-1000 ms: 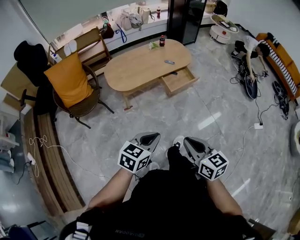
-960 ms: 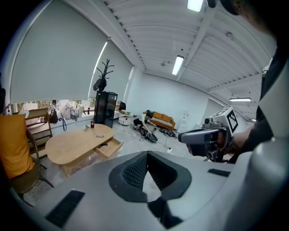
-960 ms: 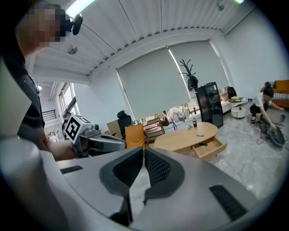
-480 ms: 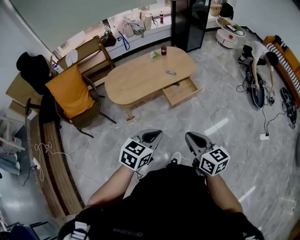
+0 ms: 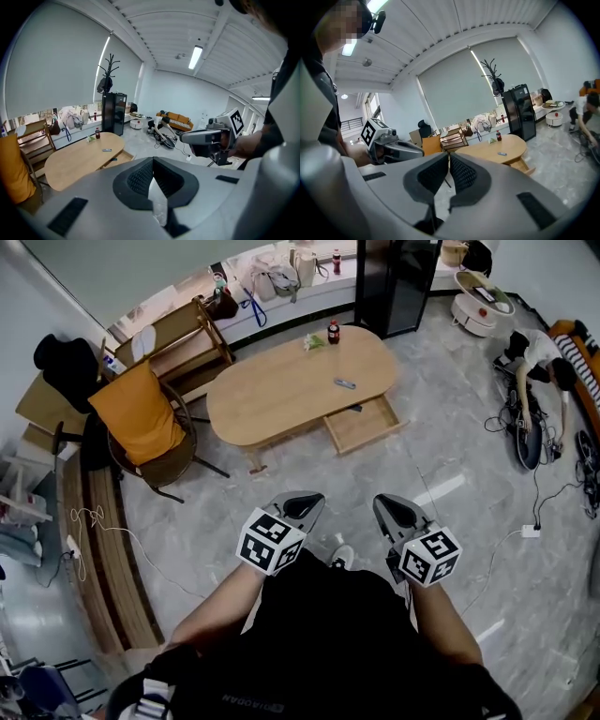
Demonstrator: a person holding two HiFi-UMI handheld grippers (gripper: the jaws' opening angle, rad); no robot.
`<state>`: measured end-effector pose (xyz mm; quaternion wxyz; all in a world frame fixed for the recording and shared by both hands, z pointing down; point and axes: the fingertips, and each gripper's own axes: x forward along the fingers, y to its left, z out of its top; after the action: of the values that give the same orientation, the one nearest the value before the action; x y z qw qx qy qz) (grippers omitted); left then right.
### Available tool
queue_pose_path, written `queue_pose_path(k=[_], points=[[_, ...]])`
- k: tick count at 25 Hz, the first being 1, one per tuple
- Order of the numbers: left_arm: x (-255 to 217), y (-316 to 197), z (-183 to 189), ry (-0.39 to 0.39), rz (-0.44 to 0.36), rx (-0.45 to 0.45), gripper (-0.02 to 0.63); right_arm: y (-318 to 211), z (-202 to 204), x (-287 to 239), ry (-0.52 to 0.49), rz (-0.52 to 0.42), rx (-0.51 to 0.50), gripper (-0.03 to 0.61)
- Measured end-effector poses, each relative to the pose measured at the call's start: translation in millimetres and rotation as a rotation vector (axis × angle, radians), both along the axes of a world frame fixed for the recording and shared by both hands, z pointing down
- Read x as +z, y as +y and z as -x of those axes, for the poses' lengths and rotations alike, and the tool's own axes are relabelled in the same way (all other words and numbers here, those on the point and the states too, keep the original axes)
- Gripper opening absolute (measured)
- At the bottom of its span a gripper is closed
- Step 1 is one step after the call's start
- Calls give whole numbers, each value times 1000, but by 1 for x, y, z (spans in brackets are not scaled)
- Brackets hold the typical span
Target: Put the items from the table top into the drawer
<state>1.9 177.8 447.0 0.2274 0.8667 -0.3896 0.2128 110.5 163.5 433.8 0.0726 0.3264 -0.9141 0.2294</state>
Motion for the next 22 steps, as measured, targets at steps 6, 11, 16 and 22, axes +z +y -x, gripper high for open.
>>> queue_pose_path(k=[6,11,16,22], points=[[20,-25,-4,-23,54,7,5,-23,-13,25,-12,56,29,6],[35,-59,-11,-12,87,51,5,-54,-14,33,-5,71,54,6],[28,-124,-19,20,66,82,5,-103,-17,30,28,81,80,6],[-3,-233,-14,58,-22,101,5,-201,-8,2,100,11,78,6]])
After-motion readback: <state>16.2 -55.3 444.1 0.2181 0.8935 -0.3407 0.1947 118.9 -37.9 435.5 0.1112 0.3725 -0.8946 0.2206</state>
